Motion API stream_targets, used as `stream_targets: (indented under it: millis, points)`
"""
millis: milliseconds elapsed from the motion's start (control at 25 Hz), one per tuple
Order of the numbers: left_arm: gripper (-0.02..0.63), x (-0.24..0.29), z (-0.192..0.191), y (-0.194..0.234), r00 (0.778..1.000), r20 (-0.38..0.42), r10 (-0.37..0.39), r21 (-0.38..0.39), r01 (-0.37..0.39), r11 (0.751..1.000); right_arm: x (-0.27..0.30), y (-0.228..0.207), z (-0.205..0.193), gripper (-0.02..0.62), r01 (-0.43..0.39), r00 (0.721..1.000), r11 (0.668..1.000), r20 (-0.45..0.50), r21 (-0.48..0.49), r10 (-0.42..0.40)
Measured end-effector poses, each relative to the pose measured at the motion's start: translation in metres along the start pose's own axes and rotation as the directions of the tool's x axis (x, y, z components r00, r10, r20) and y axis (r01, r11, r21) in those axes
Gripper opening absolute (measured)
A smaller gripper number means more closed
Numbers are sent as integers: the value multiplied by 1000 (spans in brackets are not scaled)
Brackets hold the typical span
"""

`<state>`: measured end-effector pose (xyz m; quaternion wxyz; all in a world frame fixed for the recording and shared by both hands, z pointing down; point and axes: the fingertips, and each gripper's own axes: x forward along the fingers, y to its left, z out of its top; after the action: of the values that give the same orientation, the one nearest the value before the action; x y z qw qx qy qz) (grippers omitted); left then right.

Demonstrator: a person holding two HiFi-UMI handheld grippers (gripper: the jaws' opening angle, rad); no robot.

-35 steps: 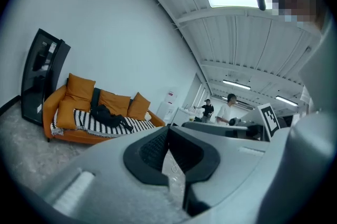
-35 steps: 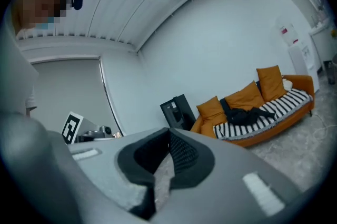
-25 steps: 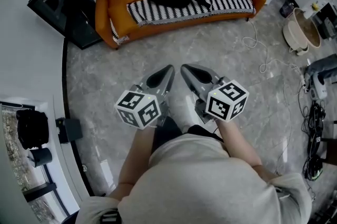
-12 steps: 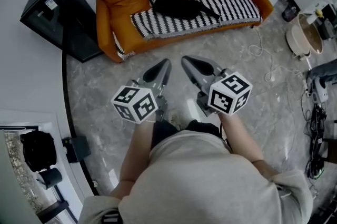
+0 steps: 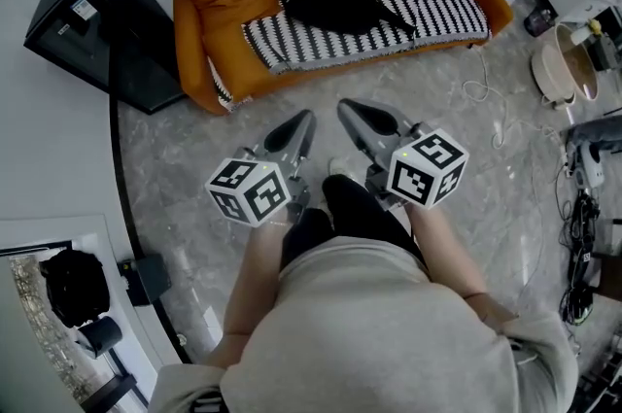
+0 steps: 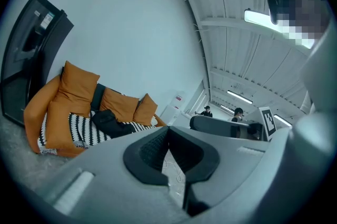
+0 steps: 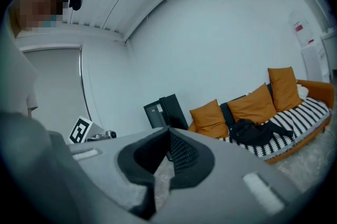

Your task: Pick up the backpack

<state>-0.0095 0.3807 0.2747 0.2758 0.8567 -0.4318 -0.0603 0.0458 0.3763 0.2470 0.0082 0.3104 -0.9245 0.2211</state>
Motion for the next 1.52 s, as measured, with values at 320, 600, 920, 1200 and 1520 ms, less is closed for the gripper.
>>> stream_targets:
  millis: [320, 600, 920, 1200, 1520]
  points:
    - [8, 46, 32, 51, 1000, 13, 22, -15, -21, 1000, 60, -44, 17, 3, -16, 1000, 1000, -9, -14, 16]
    - [8, 115, 73, 105, 998, 43, 38, -38, -37, 999, 124, -105, 53, 3, -52, 998, 997, -39, -49, 50]
    - [8, 211, 133, 152, 996, 66, 59, -20, -58, 998, 188, -180, 110, 3, -119, 992, 992, -45, -47, 117]
    - [8, 266, 147, 187, 993, 50, 106, -46, -104, 993, 222, -231, 137, 3, -151, 987, 988, -55, -29, 149]
    - [8, 279, 156, 219, 989, 32, 143, -92, -139, 986, 247, -255, 141, 3, -141, 989, 990, -41, -20, 140]
